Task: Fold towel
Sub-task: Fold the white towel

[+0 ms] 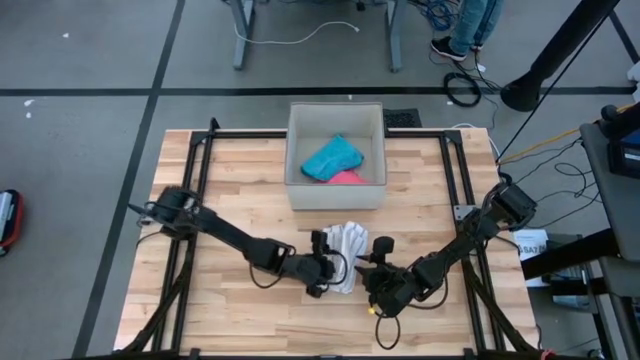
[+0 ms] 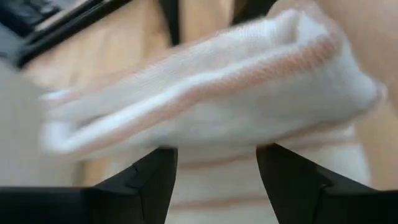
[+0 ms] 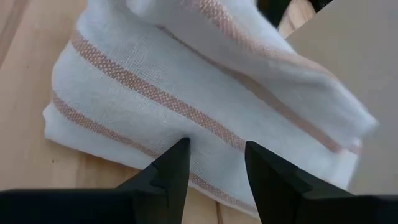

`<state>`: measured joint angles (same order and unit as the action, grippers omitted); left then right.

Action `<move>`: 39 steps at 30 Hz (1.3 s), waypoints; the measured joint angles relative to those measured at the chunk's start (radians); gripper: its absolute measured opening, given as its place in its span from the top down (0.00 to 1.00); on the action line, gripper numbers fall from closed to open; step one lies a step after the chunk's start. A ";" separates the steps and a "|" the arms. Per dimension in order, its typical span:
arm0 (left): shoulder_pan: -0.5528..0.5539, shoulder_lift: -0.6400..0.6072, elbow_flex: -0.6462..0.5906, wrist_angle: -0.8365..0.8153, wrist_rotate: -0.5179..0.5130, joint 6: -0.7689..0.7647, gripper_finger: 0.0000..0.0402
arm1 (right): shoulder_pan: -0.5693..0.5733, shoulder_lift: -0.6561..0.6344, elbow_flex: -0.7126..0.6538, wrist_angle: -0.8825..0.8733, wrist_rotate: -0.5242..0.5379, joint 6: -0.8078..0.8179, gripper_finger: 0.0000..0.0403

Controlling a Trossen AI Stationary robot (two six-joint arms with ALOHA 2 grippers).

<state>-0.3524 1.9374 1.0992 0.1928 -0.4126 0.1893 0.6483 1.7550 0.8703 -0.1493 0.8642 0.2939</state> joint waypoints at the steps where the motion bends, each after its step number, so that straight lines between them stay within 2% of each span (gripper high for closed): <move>1: -0.009 -0.018 0.000 -0.037 -0.036 0.005 0.44 | 0.000 0.000 0.000 0.001 0.000 0.000 0.65; 6: -0.041 -0.079 0.000 -0.230 -0.179 -0.037 0.44 | 0.000 0.000 0.000 0.014 -0.006 -0.021 0.65; 10: -0.043 -0.082 0.000 -0.408 -0.186 -0.183 0.44 | -0.002 0.000 0.000 0.041 -0.011 -0.068 0.65; 14: -0.043 -0.070 0.000 -0.526 -0.185 -0.314 0.44 | -0.035 0.000 0.000 0.115 -0.092 -0.148 0.65; 18: -0.030 -0.059 0.001 -0.515 -0.135 -0.384 0.44 | -0.090 0.000 0.000 0.169 -0.188 -0.205 0.65; 24: 0.004 0.002 0.003 -0.480 -0.059 -0.410 0.44 | -0.149 0.000 0.000 0.245 -0.293 -0.264 0.65; 32: 0.010 0.025 0.004 -0.406 -0.057 -0.390 0.44 | -0.204 0.087 0.001 0.300 -0.455 -0.238 0.65; 39: 0.004 0.014 0.004 -0.421 -0.074 -0.383 0.44 | -0.214 0.143 0.004 0.370 -0.488 -0.250 0.65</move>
<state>-0.3480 1.9519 1.1030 -0.2282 -0.4862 -0.1932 0.4342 1.8982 0.8740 0.2212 0.3759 0.0440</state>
